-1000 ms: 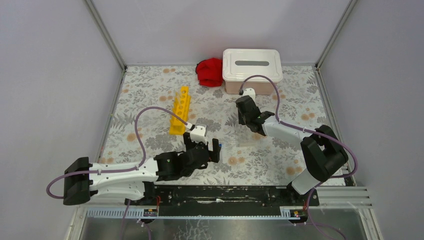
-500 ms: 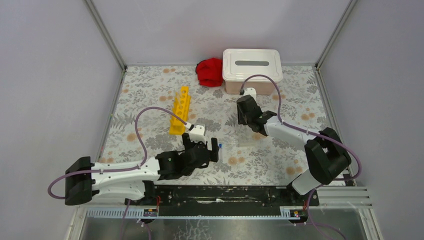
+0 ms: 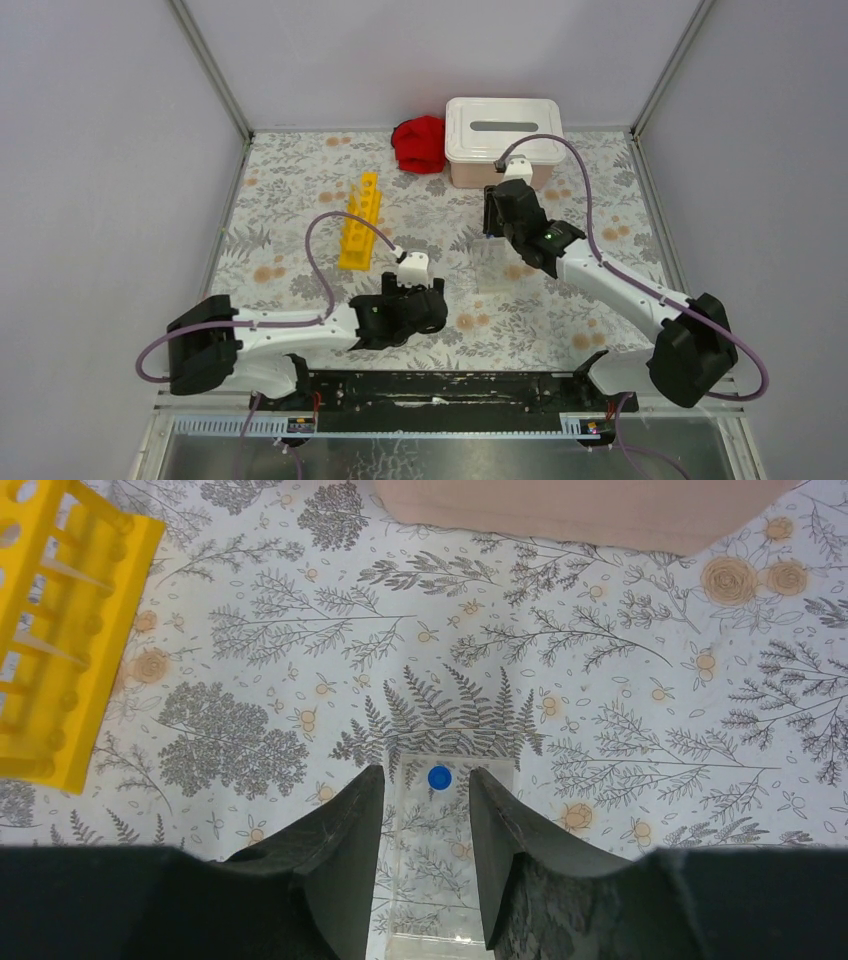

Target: Organize the chemistry lab equipment

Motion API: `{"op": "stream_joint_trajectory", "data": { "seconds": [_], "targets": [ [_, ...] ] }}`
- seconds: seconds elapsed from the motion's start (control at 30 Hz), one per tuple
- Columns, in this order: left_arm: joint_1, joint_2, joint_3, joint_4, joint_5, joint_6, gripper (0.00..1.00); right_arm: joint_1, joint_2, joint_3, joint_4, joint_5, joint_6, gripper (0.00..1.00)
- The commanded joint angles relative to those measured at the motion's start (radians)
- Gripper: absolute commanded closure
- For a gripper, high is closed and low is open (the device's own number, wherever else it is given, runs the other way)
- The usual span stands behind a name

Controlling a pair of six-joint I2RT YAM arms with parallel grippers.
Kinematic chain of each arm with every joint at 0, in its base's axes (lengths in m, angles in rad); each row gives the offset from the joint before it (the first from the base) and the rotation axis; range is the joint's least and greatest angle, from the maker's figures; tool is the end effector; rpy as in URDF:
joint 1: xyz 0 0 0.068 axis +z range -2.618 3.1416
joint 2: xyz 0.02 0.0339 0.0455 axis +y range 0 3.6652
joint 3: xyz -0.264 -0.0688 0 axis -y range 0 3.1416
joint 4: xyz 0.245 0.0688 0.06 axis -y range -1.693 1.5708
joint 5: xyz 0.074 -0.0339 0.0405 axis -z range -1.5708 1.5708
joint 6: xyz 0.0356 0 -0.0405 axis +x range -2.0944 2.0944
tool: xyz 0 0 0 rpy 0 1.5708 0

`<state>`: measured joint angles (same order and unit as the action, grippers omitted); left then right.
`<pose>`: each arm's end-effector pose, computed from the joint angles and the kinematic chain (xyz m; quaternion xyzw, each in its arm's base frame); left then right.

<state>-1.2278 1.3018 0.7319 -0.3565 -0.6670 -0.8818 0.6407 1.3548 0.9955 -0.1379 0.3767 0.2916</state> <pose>0.1047 -0.2278 0.2048 0.0522 0.9007 -0.1070 0.4177 0.2548 0.1736 0.2903 -0.0523 0.8480 0.0820 0.5211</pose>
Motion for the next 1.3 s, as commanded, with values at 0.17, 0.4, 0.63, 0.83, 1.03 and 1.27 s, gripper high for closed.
{"op": "stream_joint_trajectory", "data": {
  "seconds": [0.17, 0.4, 0.63, 0.83, 1.03, 1.27],
  "targets": [
    [0.06, 0.166, 0.092, -0.026, 0.064, -0.083, 0.35, 0.038, -0.113, -0.033, -0.042, 0.038, 0.011, 0.56],
    [0.112, 0.224, 0.08, 0.055, 0.142, -0.069, 0.46, 0.048, -0.157, -0.074, -0.045, 0.042, 0.018, 0.56],
    [0.129, 0.252, 0.08, 0.106, 0.174, -0.057, 0.49, 0.052, -0.172, -0.092, -0.045, 0.043, 0.021, 0.56],
    [0.134, 0.278, 0.098, 0.112, 0.183, -0.05, 0.5, 0.053, -0.175, -0.096, -0.047, 0.041, 0.021, 0.56],
    [0.135, 0.292, 0.097, 0.112, 0.184, -0.055, 0.52, 0.053, -0.18, -0.1, -0.046, 0.045, 0.019, 0.56],
    [0.137, 0.309, 0.099, 0.112, 0.184, -0.052, 0.55, 0.054, -0.177, -0.104, -0.041, 0.042, 0.021, 0.56]
  ]
}}
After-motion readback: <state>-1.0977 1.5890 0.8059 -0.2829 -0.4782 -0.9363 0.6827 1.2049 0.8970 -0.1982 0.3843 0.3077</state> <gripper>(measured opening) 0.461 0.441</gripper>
